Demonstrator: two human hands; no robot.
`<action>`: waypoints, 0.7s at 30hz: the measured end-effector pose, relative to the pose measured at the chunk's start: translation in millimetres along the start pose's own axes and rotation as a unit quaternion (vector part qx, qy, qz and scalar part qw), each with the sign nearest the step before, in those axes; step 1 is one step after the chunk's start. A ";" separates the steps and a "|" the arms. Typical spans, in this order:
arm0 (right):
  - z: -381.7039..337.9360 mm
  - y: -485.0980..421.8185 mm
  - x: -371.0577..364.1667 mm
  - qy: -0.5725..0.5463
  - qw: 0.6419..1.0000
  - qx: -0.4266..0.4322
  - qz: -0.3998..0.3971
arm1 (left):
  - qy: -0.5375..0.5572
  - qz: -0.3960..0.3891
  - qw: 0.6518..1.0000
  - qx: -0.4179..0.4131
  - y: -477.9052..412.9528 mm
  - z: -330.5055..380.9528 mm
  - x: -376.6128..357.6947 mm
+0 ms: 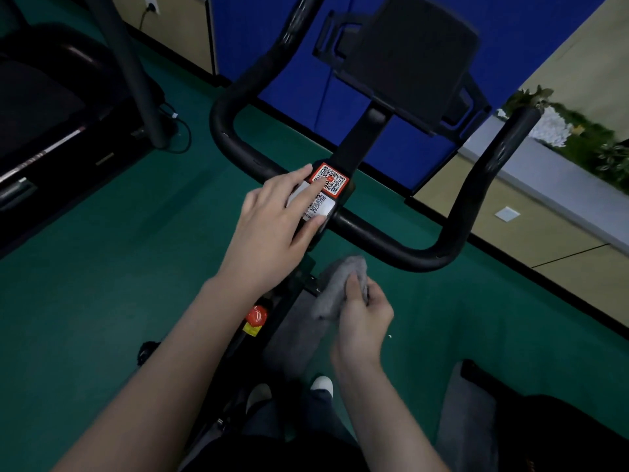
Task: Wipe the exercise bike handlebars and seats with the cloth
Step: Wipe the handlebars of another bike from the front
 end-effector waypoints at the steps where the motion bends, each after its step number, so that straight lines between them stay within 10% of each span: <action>1: -3.1 -2.4 -7.9 -0.046 0.999 -0.027 0.002 | 0.000 -0.004 1.000 -0.003 0.3 -0.4 0.0; 21: -22.8 -8.7 -24.7 -0.202 0.970 -0.127 -0.034 | 0.011 0.058 0.993 -0.099 -6.0 23.1 6.3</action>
Point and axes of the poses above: each hand's wrist, its own y-axis away from the middle knuckle, its own x-axis out of the back of the hand, z = x × y, the point moved 3 cm from there along -y, towards the middle knuckle, and after that the axes turned 4 degrees about -y, right-handed, at the moved point
